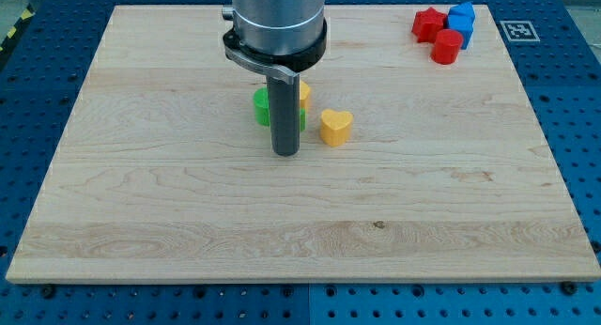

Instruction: Slide the yellow heart closer to the group of blocks

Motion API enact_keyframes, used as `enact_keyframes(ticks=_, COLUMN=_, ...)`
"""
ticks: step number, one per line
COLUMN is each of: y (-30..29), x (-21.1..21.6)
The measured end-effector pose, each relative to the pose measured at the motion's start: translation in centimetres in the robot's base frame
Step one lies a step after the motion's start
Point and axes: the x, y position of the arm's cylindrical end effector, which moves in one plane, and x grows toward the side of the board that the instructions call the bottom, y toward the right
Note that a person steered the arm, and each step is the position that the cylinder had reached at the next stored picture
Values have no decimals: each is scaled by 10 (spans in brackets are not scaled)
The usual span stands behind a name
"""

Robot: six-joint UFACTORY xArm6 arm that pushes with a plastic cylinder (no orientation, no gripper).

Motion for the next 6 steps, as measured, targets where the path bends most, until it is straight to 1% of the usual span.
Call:
enact_keyframes(ticks=1, y=7, x=18)
enact_keyframes(ticks=2, y=44, x=37)
enact_keyframes(ticks=3, y=78, x=36)
enact_keyframes(ticks=4, y=81, x=13)
enact_keyframes(ticks=5, y=68, x=-2)
enact_keyframes(ticks=6, y=56, x=-2)
